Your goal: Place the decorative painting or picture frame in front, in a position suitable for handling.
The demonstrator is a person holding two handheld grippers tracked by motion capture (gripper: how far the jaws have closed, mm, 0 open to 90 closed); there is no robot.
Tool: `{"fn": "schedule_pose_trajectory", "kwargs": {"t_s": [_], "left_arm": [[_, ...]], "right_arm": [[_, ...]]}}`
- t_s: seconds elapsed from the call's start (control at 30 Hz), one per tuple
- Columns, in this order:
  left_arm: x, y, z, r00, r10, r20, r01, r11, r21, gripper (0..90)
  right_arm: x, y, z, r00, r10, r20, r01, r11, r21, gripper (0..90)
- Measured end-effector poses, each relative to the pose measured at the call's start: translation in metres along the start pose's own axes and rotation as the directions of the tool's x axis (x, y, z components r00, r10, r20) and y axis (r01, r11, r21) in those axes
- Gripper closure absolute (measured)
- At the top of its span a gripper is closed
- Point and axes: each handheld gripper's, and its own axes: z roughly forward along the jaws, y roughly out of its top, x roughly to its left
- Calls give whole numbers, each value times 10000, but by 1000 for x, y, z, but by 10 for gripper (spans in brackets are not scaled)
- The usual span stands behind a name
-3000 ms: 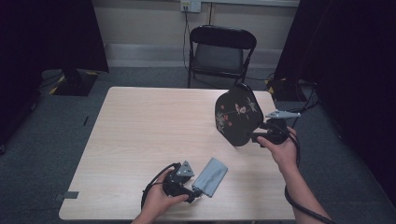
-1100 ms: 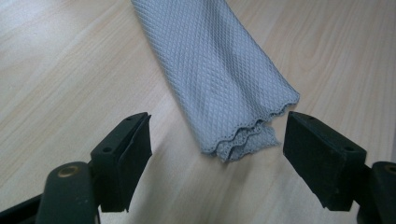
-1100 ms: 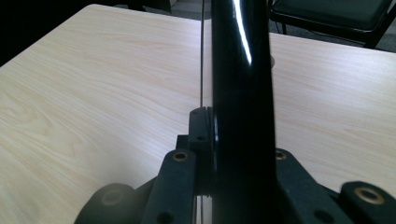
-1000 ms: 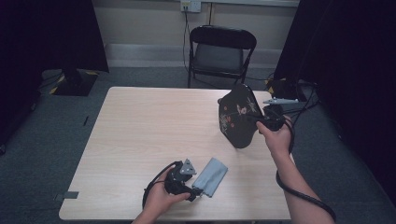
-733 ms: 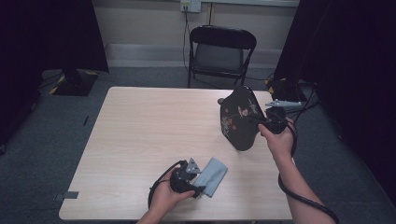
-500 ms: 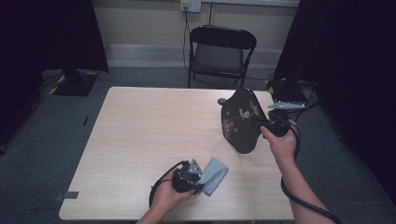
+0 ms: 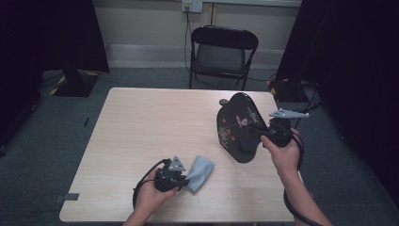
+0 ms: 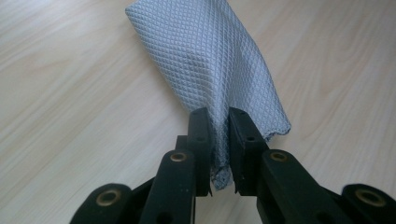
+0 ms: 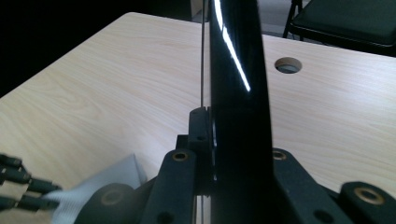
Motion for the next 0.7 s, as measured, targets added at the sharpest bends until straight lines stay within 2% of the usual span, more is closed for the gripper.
{"fn": "schedule_pose_trajectory", "kwargs": {"t_s": [0.2, 0.33, 0.43, 0.57, 0.63, 0.7], "left_arm": [[17, -17, -22, 9979, -384, -523, 377, 9992, -135, 803], [24, -27, -24, 9958, -480, -778, 463, 9987, -232, 801], [29, -33, -23, 9938, -686, -880, 674, 9976, -168, 799], [32, -37, -23, 9925, -819, -903, 806, 9966, -182, 795], [32, -38, -22, 9909, -1002, -895, 994, 9950, -140, 788], [32, -38, -22, 9909, -993, -911, 986, 9950, -131, 785]], "right_arm": [[20, -9, 0, 9989, -86, -467, 83, 9999, -69, 814], [30, -17, 1, 9978, -129, -655, 128, 9999, -32, 814], [36, -26, 0, 9973, -140, -716, 132, 9998, -113, 813], [36, -38, -4, 9971, -69, -756, 42, 9994, -356, 812], [34, -44, -5, 9964, -68, -840, 32, 9991, -430, 811], [33, -49, -6, 9955, -125, -939, 81, 9989, -472, 810]]}}
